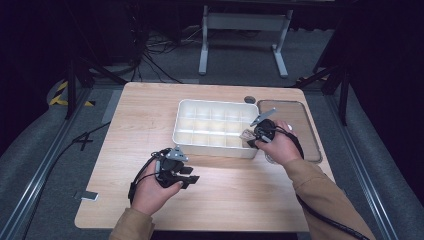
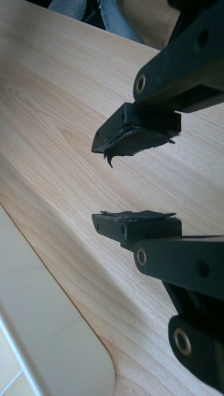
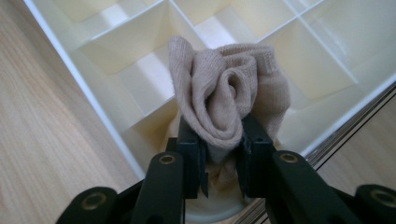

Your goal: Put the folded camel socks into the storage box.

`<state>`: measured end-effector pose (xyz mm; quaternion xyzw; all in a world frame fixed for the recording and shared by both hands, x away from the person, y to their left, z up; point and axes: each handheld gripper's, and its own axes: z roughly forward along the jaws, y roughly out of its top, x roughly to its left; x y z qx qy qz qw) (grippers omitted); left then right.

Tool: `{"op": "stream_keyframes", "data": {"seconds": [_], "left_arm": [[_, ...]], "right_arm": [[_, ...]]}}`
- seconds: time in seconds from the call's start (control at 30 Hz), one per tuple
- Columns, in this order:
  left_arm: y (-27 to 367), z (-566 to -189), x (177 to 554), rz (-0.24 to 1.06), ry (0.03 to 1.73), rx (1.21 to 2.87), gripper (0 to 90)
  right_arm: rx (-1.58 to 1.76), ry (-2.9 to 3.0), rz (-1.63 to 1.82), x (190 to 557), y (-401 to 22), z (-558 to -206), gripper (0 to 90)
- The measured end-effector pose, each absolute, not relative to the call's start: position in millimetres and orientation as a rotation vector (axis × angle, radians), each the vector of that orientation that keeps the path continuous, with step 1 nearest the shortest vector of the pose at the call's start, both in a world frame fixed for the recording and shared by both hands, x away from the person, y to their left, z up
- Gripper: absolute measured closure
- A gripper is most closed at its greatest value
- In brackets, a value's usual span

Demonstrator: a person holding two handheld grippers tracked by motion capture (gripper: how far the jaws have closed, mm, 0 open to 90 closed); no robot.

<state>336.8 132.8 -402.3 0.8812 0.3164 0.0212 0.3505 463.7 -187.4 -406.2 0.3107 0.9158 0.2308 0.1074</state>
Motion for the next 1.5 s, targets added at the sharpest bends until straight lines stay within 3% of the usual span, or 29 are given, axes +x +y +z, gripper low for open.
{"op": "stream_keyframes", "data": {"seconds": [0.73, 1.07, 1.23, 1.5], "left_arm": [[133, -402, 336, 0.048, 0.818, 2.277, 60.2], [134, -401, 336, 0.055, 0.817, 2.277, 59.5], [133, -402, 336, 0.051, 0.819, 2.282, 59.4], [134, -402, 336, 0.053, 0.816, 2.285, 58.6]], "right_arm": [[1.089, 2.777, 0.399, 482, -167, -408, 74.5], [1.085, 2.777, 0.525, 476, -173, -401, 56.9], [1.086, 2.709, 0.616, 472, -178, -386, 43.3], [1.051, 2.662, 0.683, 479, -173, -390, 33.2]]}}
